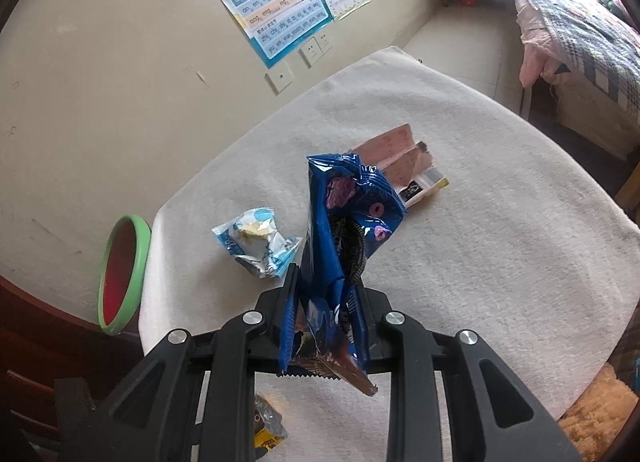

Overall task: Collect trash
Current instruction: 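Grasp the yellow snack wrapper with the left tool while the right tool holds the blue bag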

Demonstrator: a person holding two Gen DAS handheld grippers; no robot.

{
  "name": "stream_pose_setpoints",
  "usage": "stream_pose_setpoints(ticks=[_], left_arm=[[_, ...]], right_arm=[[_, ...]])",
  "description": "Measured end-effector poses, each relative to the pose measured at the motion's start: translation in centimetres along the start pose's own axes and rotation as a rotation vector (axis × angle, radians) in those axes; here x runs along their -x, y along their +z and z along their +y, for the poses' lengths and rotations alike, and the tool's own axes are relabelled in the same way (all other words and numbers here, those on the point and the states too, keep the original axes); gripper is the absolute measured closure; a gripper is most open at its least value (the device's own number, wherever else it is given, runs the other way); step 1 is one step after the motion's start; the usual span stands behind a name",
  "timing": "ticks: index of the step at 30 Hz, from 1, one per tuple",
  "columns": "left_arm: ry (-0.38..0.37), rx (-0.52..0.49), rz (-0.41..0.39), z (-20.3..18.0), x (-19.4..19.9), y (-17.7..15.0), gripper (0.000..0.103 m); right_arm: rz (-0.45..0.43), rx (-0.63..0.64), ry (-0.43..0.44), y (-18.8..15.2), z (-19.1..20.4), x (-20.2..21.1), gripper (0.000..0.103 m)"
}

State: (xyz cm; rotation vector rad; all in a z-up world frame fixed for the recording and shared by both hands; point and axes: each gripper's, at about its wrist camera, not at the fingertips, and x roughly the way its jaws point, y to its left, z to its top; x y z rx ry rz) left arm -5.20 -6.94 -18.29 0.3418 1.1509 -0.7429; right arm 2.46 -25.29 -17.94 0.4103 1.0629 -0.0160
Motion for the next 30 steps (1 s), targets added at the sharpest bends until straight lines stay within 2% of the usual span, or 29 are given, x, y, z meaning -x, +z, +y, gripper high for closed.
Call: stream_pose_setpoints(ticks=[7, 9, 18, 24, 26, 30], left_arm=[[0.006, 0.041, -0.03, 1.2, 0.6, 0.4, 0.081], [0.021, 0.051, -0.041, 1.7, 0.9, 0.5, 0.093], [0.052, 0.134, -0.106, 4.1, 2.4, 1.1, 0.095], [0.056, 0.157, -0.109, 5.2, 2.7, 1.0, 0.095], [0.059, 0.168, -0.104, 5.4, 2.6, 0.8, 0.091], [0.058, 0.161, -0.098, 5.4, 2.4, 0.2, 0.066]], right_arm=[[0.01, -0.005, 0.007, -0.2, 0.1, -0.3, 0.078], [0.01, -0.01, 0.005, -0.2, 0.0, -0.4, 0.078], [0.007, -0.021, -0.008, -0.1, -0.3, -0.8, 0.078], [0.008, -0.015, -0.024, -0.3, -0.3, -1.1, 0.078], [0.01, -0.015, -0.027, -0.4, -0.2, -1.2, 0.078], [0.013, -0.017, -0.032, -0.7, -0.2, -1.2, 0.078]])
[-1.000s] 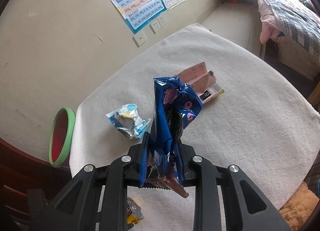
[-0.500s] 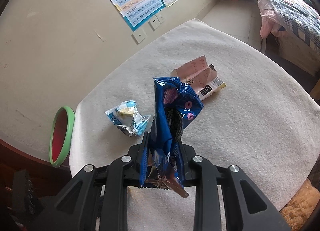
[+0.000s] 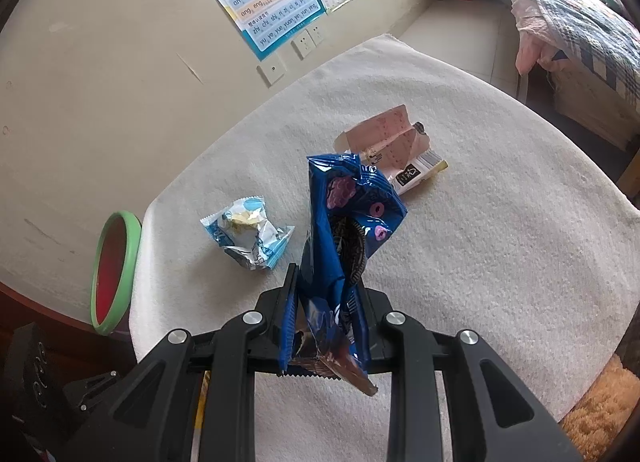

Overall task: Collect trash
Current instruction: 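Grasp the yellow snack wrapper with the left tool while the right tool holds the blue bag, then carry the yellow wrapper with the left tool while the right tool carries the blue bag to the bucket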

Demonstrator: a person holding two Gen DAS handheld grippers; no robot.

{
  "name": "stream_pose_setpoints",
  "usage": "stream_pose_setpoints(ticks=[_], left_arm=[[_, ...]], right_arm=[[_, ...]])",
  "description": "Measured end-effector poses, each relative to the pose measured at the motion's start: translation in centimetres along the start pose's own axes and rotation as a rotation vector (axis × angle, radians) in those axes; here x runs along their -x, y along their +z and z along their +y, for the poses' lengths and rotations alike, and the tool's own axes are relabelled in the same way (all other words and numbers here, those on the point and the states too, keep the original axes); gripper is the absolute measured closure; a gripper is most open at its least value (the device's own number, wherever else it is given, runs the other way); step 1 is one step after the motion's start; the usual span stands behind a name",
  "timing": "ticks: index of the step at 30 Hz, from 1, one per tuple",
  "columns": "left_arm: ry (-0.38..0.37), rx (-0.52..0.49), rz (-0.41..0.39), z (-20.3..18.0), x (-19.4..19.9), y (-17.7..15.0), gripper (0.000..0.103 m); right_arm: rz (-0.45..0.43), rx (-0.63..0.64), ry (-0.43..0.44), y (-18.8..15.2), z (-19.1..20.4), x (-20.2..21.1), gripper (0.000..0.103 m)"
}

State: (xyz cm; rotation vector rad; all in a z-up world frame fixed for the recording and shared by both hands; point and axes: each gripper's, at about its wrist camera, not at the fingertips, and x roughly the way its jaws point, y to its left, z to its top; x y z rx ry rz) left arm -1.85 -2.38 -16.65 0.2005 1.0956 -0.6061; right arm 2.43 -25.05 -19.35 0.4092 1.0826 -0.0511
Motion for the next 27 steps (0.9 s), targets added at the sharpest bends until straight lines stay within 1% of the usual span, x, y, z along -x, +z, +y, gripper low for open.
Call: stream_pose_setpoints(ticks=[4, 8, 9, 10, 11, 12, 15, 18, 22, 27], left_arm=[[-0.013, -0.026, 0.027, -0.6, -0.8, -0.3, 0.06], [-0.016, -0.063, 0.06, -1.4, -1.7, -0.7, 0.06], [-0.018, -0.069, 0.075, -1.5, -2.0, -0.9, 0.062], [-0.022, -0.072, 0.087, -1.6, -2.2, -1.0, 0.067], [-0.025, -0.075, 0.091, -1.6, -2.2, -1.0, 0.081], [-0.026, -0.077, 0.087, -1.7, -2.2, -1.0, 0.083], [-0.013, -0.091, 0.048, -1.8, -1.3, -0.6, 0.094], [0.019, -0.094, -0.001, -1.8, -0.1, -0.1, 0.095], [0.051, -0.097, -0.085, -1.7, 2.2, 1.1, 0.095], [0.076, -0.06, -0.171, -0.9, 5.0, 2.4, 0.095]], right_arm=[[0.004, -0.004, -0.004, -0.1, -0.2, -0.1, 0.078], [0.003, -0.007, -0.007, -0.2, -0.3, -0.1, 0.078], [0.001, -0.008, -0.007, -0.1, -0.3, -0.1, 0.078], [-0.001, -0.008, -0.004, -0.2, -0.3, -0.1, 0.078], [-0.003, -0.008, -0.001, -0.2, -0.3, -0.1, 0.078], [-0.004, -0.006, 0.002, -0.2, -0.2, -0.1, 0.078], [-0.007, 0.005, 0.004, -0.2, 0.1, -0.1, 0.078], [-0.018, 0.014, 0.003, -0.2, 0.3, 0.1, 0.078], [-0.026, 0.022, -0.003, -0.3, 0.3, 0.4, 0.078], [-0.018, 0.039, -0.016, -0.6, 0.8, 0.6, 0.078]])
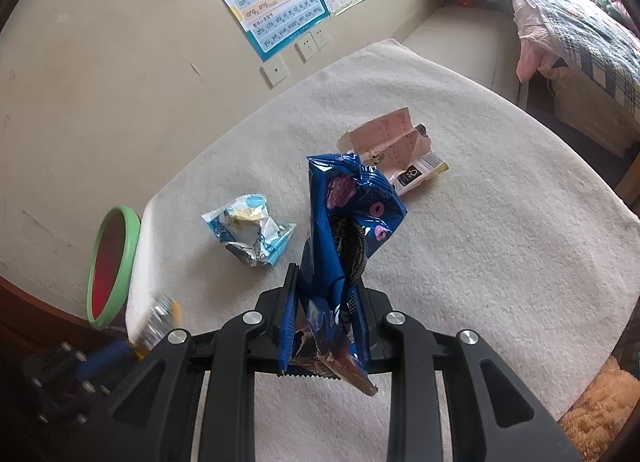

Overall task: Collect trash
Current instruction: 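Carry the yellow wrapper with the left tool while the right tool carries the blue bag to the bucket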

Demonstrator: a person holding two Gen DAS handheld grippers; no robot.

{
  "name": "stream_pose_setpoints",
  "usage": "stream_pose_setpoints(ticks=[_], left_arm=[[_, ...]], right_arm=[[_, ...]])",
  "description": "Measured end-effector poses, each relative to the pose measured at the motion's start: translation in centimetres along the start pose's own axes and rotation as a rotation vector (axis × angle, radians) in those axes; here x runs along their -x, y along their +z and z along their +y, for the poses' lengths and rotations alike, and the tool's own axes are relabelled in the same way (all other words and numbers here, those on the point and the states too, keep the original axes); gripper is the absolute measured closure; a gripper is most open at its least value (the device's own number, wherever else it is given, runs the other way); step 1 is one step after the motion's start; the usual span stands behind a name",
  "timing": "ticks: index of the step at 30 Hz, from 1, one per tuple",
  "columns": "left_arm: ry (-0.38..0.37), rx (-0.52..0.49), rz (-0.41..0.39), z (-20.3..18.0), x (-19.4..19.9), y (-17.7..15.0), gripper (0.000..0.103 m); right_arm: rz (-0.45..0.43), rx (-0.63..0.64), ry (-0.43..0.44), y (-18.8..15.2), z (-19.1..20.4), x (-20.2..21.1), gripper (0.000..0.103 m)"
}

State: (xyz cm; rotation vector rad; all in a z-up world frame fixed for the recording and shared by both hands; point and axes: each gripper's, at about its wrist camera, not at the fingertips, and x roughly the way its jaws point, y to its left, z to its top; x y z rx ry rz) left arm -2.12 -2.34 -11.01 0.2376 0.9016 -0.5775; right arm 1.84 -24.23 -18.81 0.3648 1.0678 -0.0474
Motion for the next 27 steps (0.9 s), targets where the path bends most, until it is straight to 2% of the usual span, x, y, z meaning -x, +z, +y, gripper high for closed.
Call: stream_pose_setpoints(ticks=[6, 10, 12, 27], left_arm=[[0.037, 0.08, -0.06, 2.5, 1.8, 1.4, 0.095], [0.062, 0.109, -0.072, 3.8, 2.2, 1.7, 0.095], [0.103, 0.106, -0.065, 4.4, 2.2, 1.8, 0.095], [0.132, 0.166, -0.104, 6.7, 3.0, 2.3, 0.095]], right_arm=[[-0.011, 0.037, -0.008, 0.0, 1.2, 1.0, 0.078], [-0.022, 0.065, -0.016, 0.1, 2.4, 1.8, 0.078], [-0.034, 0.086, -0.022, 0.2, 3.0, 2.4, 0.078], [-0.087, 0.131, 0.036, 1.4, 7.8, 4.7, 0.078]])
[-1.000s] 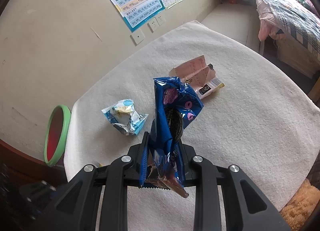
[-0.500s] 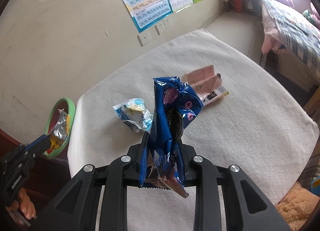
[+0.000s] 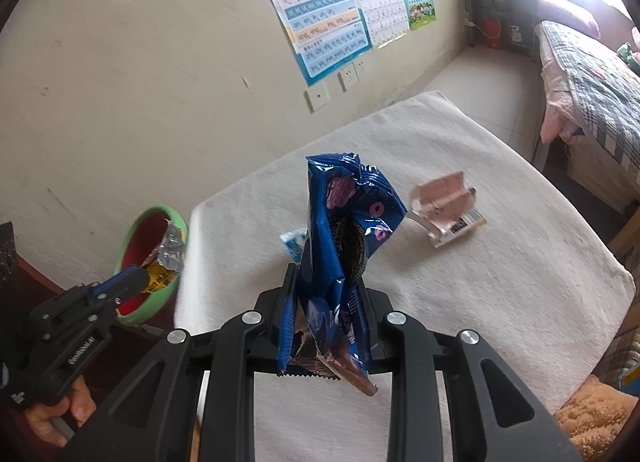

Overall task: Collect trash
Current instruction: 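Carry the yellow wrapper with the left tool while the right tool carries the blue bag to the bucket, then open both tools over the red bucket to drop the yellow wrapper and blue bag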

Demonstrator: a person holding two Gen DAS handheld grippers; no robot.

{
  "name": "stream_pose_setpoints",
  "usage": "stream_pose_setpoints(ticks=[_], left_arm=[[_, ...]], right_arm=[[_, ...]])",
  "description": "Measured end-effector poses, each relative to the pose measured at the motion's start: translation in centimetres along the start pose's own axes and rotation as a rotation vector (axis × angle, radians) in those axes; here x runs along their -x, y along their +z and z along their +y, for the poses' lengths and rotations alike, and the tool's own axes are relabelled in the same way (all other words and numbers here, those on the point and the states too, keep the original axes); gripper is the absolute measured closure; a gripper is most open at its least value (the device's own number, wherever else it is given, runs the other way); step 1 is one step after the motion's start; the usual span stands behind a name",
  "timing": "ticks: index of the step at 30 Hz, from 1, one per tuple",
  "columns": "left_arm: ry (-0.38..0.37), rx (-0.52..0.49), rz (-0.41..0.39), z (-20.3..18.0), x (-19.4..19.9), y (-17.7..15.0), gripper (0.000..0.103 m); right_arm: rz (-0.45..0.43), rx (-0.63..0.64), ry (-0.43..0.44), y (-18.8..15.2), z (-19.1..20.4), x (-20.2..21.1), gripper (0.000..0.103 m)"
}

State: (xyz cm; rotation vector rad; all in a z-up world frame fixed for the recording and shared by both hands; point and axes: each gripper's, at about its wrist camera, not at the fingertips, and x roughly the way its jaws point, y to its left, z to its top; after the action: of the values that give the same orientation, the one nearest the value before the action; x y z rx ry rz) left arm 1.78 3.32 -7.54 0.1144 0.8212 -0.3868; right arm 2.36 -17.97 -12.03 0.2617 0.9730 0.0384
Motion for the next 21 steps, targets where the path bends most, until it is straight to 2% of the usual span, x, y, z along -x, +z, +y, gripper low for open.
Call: stream_pose_setpoints(ticks=[11, 21], left_arm=[[0.051, 0.11, -0.011, 5.4, 0.1, -0.2, 0.095], [0.125, 0.216, -0.028, 12.2, 0.7, -1.1, 0.095]], right_arm=[[0.016, 0.077, 0.066, 1.8, 5.7, -2.0, 0.078], [0.081, 0.184, 0.147, 2.8, 13.4, -6.2, 0.076]])
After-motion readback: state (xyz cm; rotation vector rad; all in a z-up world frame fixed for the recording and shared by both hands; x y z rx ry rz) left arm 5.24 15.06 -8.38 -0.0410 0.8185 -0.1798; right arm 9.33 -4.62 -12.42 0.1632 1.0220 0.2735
